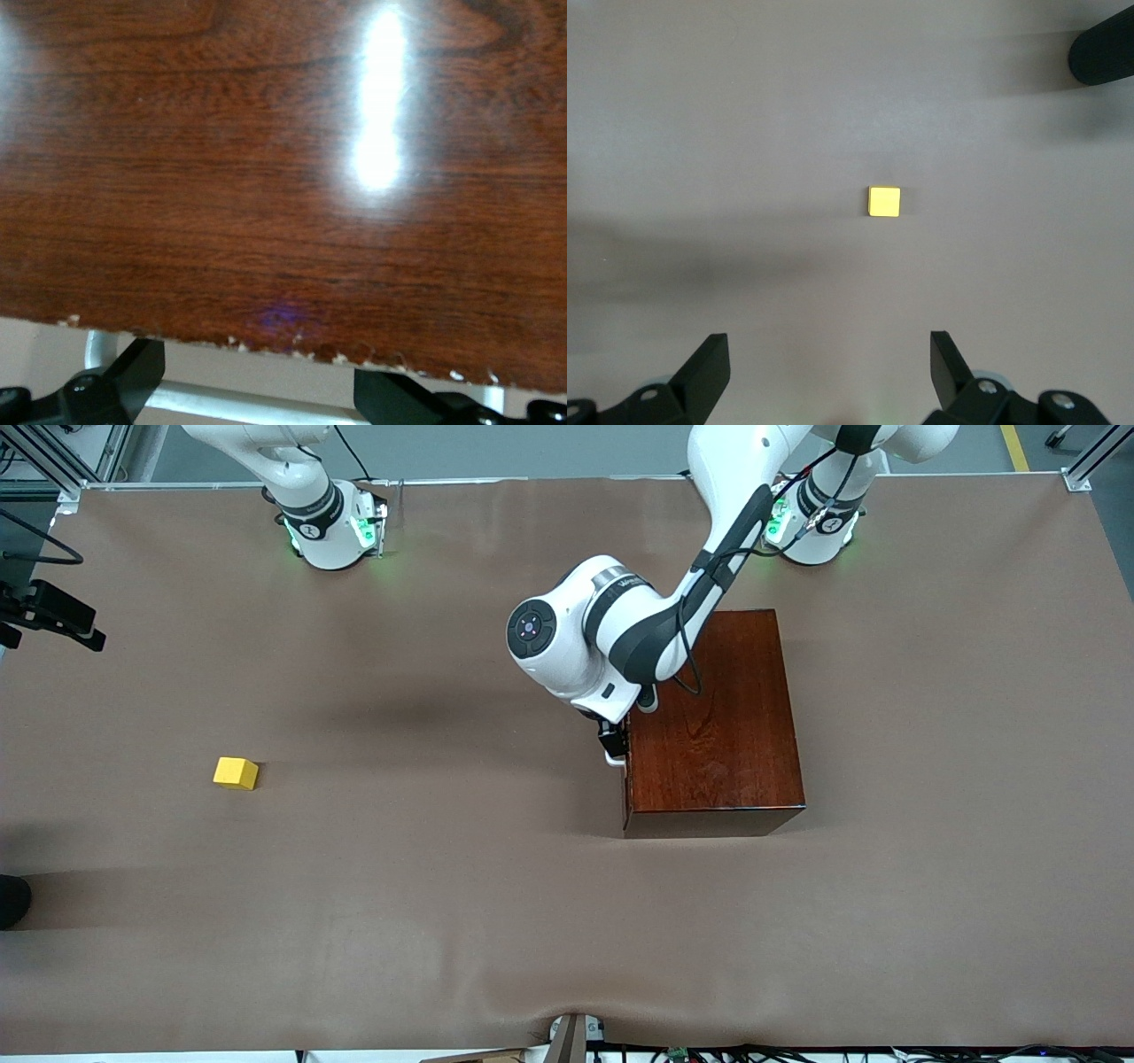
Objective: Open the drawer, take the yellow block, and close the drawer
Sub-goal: 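Push the drawer front into the box with the left gripper, then lift the left gripper off the closed box and draw back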
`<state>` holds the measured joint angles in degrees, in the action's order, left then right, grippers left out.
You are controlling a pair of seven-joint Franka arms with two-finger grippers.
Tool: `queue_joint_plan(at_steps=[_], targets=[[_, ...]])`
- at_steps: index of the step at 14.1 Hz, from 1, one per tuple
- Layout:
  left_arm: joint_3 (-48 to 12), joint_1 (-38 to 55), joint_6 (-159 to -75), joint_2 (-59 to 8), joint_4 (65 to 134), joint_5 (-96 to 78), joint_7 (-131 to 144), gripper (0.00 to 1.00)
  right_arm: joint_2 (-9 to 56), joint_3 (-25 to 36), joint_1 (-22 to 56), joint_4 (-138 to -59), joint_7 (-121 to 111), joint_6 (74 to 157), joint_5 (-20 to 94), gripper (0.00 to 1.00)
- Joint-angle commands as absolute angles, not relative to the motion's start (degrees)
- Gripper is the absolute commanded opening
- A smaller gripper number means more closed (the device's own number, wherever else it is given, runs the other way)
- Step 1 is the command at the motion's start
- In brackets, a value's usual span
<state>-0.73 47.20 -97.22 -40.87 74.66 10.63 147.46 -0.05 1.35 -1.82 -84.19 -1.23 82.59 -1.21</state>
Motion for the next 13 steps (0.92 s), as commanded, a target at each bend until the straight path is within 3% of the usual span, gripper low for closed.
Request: queue_joint_plan(at_steps=[1,8,13], targets=[[-1.5,47.6,-94.6,-39.6,74.2,12.0,147.8,1.0,-1.6,1.1,-2.0,-85.6,-0.5,82.7,-1.0,1.0],[-1.3,46.6,-95.5,-32.8,72.3,11.5,132.1,1.0,-1.6,1.1,-2.0,-85.6,-0.5,82.4,-1.0,1.0],[-1.4,39.9,-96.3,-30.2,72.7,10.5,116.2,1.0,-1.6,1.1,-2.0,-85.5,-0.5,82.4,-1.0,1.0]])
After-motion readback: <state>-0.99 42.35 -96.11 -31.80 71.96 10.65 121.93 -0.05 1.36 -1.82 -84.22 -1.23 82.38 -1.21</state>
